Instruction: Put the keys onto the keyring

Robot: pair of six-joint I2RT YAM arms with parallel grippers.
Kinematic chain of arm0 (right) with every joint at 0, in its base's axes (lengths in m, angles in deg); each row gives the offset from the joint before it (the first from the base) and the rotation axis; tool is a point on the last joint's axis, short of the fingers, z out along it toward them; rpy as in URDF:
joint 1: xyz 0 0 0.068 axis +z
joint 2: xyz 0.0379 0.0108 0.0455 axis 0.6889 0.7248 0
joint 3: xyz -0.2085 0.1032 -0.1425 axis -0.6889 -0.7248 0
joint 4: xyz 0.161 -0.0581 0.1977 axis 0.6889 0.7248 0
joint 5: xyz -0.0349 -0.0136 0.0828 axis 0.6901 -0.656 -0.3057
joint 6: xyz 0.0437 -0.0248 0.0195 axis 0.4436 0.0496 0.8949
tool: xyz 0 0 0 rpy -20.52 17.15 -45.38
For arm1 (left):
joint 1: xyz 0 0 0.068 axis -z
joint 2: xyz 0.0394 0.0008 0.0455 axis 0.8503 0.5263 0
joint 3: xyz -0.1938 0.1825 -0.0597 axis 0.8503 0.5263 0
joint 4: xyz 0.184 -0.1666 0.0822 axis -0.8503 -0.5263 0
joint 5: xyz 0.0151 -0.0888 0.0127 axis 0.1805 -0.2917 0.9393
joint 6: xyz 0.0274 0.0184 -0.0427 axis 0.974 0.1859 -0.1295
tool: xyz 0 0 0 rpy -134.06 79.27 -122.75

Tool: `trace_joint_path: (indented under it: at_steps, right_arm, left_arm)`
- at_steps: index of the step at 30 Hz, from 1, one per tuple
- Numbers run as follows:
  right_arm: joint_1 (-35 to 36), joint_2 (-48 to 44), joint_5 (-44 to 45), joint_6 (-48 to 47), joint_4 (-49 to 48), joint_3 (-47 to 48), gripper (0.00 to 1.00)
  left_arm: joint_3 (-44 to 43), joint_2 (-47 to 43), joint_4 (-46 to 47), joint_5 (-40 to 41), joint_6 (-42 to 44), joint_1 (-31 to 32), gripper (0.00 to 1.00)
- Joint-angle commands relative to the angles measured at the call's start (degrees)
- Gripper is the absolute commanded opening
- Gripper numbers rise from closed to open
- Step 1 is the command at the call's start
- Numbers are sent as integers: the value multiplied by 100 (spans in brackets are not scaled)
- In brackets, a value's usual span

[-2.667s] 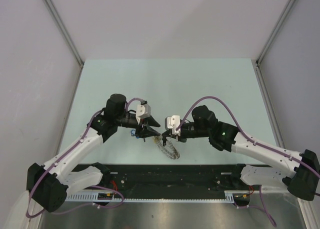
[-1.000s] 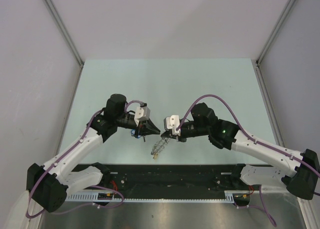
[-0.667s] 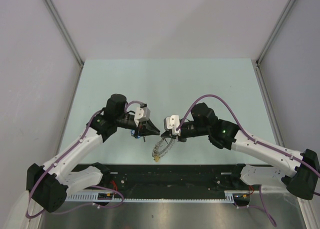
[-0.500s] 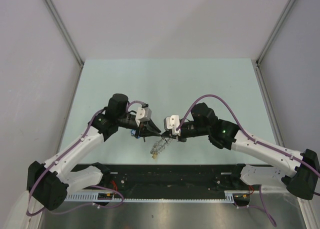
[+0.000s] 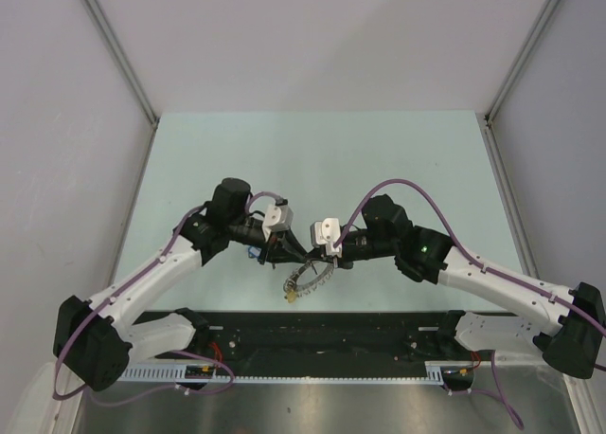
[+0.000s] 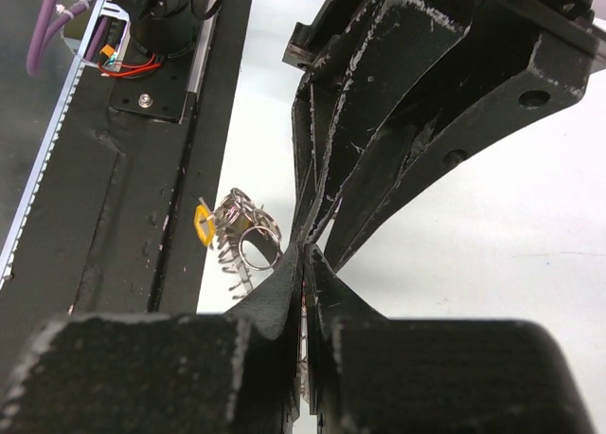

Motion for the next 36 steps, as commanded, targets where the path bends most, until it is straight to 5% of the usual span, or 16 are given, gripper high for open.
trace_joint_path:
  at_steps: [1,7,10,23,36]
  right_arm:
    - [17,-132,19,-63,-279,299,0]
    - [17,-115,37,-63,-288,299,0]
    - [17,-132,98,-55,-244,299,0]
    - [61,-651,793,358,547,247,0]
    - [141,-194,722,490,-103,53,0]
  left_arm:
    - [-300,69,-477,-705,296,75,23]
    - [-344,96,-512,-810,314,93,18]
    - [-336,52,-478,-802,323,102,0]
    - [-90,-282,637,-854,-688,-232,0]
    - [139,-493,1263,-93,-1294,-250,0]
